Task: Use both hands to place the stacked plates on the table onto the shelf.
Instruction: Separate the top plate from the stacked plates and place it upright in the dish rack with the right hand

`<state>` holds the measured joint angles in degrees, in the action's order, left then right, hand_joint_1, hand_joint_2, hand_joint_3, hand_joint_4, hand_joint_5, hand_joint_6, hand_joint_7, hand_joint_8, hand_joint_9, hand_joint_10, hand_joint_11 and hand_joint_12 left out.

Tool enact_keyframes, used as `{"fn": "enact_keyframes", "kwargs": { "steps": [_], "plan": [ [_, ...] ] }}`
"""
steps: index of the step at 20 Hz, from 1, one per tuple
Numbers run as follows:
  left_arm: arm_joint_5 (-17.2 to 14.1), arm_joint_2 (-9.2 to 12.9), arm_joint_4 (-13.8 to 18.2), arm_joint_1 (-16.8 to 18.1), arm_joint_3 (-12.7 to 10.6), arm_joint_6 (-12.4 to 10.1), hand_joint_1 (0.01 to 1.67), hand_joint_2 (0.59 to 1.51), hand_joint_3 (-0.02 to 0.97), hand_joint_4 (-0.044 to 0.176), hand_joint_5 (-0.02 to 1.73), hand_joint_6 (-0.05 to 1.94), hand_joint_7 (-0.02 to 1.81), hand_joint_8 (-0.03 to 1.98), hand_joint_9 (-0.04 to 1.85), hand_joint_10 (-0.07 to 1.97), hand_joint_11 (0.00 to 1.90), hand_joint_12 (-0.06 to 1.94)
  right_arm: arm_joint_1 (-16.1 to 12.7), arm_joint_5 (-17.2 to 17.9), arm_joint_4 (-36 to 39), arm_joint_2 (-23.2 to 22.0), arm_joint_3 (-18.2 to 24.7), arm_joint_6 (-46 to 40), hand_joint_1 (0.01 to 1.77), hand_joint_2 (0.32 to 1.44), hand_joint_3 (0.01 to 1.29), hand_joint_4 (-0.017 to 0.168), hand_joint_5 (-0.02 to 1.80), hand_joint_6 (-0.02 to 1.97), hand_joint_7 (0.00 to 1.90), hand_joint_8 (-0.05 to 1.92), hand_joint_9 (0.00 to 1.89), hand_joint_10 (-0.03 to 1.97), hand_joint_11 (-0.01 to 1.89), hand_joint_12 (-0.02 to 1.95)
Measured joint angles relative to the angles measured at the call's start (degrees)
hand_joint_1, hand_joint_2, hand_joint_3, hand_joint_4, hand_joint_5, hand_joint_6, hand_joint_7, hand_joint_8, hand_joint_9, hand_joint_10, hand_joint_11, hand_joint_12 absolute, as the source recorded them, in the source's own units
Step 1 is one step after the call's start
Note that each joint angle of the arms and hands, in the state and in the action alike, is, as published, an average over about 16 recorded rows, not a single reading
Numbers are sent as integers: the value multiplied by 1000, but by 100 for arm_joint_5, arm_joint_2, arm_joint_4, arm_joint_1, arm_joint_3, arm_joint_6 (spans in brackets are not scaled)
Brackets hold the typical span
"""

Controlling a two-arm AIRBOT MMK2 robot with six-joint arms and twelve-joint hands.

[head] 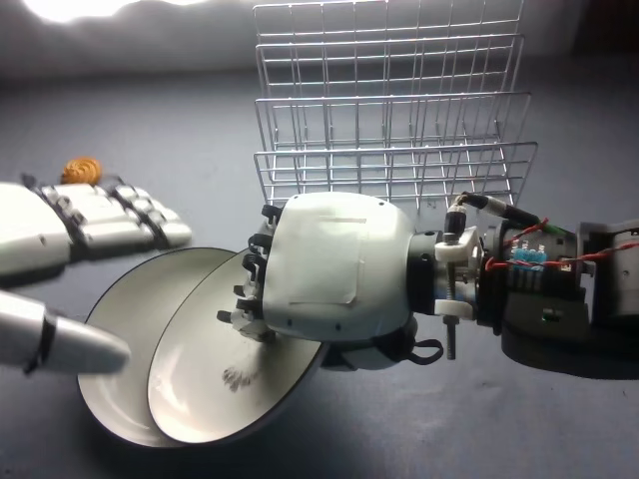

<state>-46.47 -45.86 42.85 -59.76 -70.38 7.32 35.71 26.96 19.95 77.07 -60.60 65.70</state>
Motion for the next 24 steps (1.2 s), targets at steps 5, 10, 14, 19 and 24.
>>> {"fn": "enact_keyframes", "kwargs": {
  "steps": [5, 10, 14, 19, 24],
  "plan": [
    [415, 110, -310, 224, -118, -3, 15, 1087, 10, -1, 21, 17, 20, -11, 16, 6, 14, 15, -149, -93, -88, -155, 219, -5, 1194, 924, 13, 2, 952, 661, 1095, 696, 1352, -2, 931, 1007],
    [747, 233, -448, 407, -209, -3, 15, 1086, 10, -1, 27, 17, 22, -12, 15, 6, 15, 15, -330, -153, -181, -423, 544, -9, 1198, 935, 13, 6, 986, 737, 1129, 756, 1365, 2, 924, 1028],
    [884, 334, -489, 523, -248, -4, 14, 1084, 10, 0, 30, 17, 22, -12, 16, 6, 14, 15, -487, -158, -231, -712, 854, -15, 1203, 944, 13, 7, 1016, 760, 1158, 769, 1381, 7, 927, 1033],
    [882, 462, -481, 604, -272, -4, 14, 1081, 10, 0, 34, 17, 24, -12, 19, 6, 14, 15, -741, -144, -118, -1141, 1229, -324, 1208, 953, 13, 7, 1049, 723, 1187, 742, 1406, 14, 953, 1024],
    [722, 548, -448, 636, -280, -4, 14, 1076, 11, 1, 31, 18, 21, -12, 21, 6, 15, 14, -1049, -124, 509, -1666, 1470, -1406, 1210, 954, 12, 7, 1064, 681, 1199, 742, 1429, 20, 969, 1019]
  ]
}}
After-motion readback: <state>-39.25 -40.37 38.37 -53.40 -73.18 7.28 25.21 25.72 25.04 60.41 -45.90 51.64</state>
